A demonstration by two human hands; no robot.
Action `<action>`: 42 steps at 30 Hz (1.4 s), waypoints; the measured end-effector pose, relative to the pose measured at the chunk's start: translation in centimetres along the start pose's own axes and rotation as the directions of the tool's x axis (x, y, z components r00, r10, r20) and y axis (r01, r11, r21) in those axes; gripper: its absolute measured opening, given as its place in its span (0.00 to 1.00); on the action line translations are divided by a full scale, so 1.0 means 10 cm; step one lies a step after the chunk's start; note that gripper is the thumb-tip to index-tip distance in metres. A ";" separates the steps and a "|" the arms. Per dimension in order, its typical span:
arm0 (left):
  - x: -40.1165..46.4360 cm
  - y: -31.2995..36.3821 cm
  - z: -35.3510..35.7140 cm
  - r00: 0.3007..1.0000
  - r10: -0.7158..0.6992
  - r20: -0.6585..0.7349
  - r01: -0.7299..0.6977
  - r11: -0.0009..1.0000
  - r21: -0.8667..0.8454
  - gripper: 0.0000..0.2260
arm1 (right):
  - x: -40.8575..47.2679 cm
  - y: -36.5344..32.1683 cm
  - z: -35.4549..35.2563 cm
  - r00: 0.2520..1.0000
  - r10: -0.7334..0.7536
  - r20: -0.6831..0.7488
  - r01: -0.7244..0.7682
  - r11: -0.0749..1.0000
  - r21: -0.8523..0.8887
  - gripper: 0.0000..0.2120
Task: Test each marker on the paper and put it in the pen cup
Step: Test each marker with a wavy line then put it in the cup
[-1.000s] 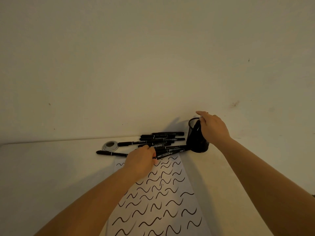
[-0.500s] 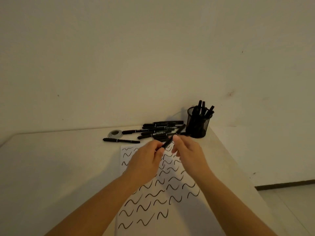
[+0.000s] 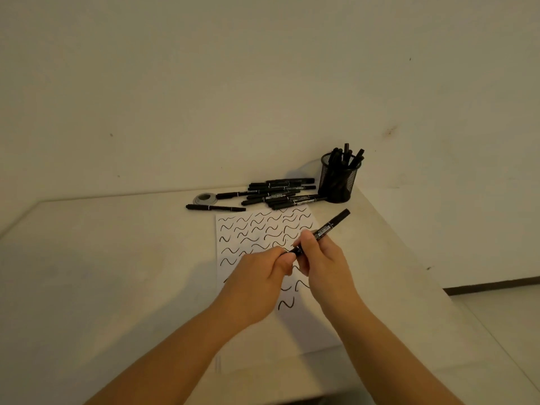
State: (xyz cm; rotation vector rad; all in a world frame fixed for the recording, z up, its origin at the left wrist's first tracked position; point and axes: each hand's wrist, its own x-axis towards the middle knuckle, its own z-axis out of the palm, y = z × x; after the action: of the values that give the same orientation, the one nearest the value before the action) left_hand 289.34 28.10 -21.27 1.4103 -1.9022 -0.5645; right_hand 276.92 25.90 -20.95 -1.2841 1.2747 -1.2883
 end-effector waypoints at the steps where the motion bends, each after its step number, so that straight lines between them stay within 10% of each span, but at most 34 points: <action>1: -0.04 -0.02 -0.02 0.998 -0.048 0.033 0.050 0.996 -0.076 0.16 | 0.03 -0.01 -0.07 0.997 0.024 -0.068 -0.022 0.999 0.030 0.15; 9: -0.05 -0.39 -0.21 0.950 -0.226 -0.216 0.204 0.972 -0.120 0.15 | 0.09 0.20 -0.68 0.923 0.164 -0.350 -0.147 0.986 0.074 0.13; 19: 0.15 -0.34 0.04 0.993 -0.120 -0.011 0.119 0.991 -0.066 0.13 | -0.10 0.34 -0.52 0.917 0.237 -0.321 -0.157 0.954 0.255 0.12; 34: 0.17 -0.48 0.12 0.996 0.008 0.092 -0.017 0.996 0.089 0.12 | -0.22 0.43 -0.45 0.992 -0.121 0.045 0.129 0.957 -0.259 0.08; 42: 0.15 -0.46 0.12 0.996 0.023 0.085 -0.028 0.998 0.061 0.13 | -0.24 0.46 -0.50 0.980 -0.177 -0.091 0.141 0.941 -0.309 0.11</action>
State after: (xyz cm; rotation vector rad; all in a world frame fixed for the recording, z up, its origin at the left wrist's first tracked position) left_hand 291.24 25.17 -24.86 1.4198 -2.0171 -0.5649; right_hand 271.78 28.27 -25.44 -1.5720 1.5215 -1.3341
